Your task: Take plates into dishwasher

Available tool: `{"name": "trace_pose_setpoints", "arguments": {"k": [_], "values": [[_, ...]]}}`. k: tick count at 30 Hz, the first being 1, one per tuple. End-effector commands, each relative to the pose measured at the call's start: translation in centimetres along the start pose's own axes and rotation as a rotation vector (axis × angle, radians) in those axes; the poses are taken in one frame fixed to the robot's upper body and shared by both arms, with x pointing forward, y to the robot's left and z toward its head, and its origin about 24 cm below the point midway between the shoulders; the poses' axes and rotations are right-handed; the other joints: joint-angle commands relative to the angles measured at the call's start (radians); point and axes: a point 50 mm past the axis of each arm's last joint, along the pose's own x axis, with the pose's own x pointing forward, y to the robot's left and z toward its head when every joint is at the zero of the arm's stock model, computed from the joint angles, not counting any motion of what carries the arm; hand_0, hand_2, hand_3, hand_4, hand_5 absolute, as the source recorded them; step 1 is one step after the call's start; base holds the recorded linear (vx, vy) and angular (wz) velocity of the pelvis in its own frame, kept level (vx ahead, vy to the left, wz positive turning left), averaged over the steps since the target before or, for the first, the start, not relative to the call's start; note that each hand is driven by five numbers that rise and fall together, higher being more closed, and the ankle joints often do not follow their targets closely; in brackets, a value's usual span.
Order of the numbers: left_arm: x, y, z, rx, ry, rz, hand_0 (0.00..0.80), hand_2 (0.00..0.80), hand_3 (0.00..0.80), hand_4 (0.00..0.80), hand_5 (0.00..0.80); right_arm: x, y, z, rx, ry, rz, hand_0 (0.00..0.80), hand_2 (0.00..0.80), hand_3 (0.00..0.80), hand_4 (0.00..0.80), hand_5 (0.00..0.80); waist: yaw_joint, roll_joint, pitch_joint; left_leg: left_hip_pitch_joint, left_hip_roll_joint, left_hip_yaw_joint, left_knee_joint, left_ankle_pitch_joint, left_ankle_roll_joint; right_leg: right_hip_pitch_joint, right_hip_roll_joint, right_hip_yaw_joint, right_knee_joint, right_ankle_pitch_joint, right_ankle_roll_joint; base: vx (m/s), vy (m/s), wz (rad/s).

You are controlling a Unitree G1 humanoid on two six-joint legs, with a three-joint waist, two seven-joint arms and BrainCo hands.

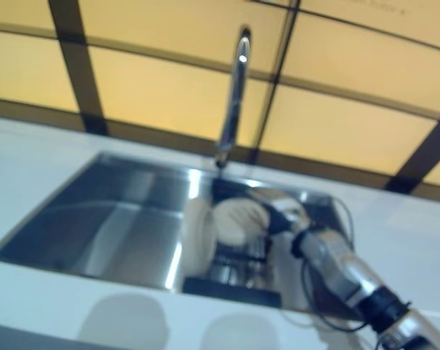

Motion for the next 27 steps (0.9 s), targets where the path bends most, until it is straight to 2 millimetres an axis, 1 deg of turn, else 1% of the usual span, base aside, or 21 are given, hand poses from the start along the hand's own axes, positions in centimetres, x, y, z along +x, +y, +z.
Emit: {"name": "trace_pose_setpoints", "arguments": {"k": [1, 6, 27], "values": [[0.2, 0.1, 0.4, 0.012, 0.013, 0.003, 0.0, 0.0, 0.0, 0.0, 0.0, 0.7, -0.3, 0.2, -0.012, 0.013, -0.066, 0.0, 0.0, 0.0, 0.0, 0.0, 0.037, -0.001, -0.018, -0.005, -0.031, 0.021, 0.042, -0.103, 0.076, -0.039, -0.017, 0.021, 0.096, -0.03, 0.06, 0.0, 0.0, 0.0], [0.2, 0.1, 0.6, 0.018, 0.006, 0.001, 0.0, 0.0, 0.0, 0.0, 0.0, 1.0, 0.1, 0.1, -0.017, 0.026, -0.061, 0.0, 0.0, 0.0, 0.0, 0.0, 0.043, 0.001, -0.013, -0.013, -0.03, 0.017, 0.042, -0.099, 0.074, -0.043, -0.017, 0.015, 0.096, -0.03, 0.057, -0.009, -0.004, 0.03], [0.3, 0.0, 1.3, 0.019, -0.016, 0.002, 0.0, 0.0, 0.0, 0.0, 0.0, 1.6, 2.2, -0.2, -0.045, 0.065, 0.002, 0.0, 0.0, 0.0, 0.0, 0.0, 0.052, 0.006, 0.004, -0.038, -0.029, 0.005, 0.05, -0.092, 0.069, -0.055, -0.014, 0.006, 0.097, -0.035, 0.047, -0.001, -0.002, 0.01]]}}
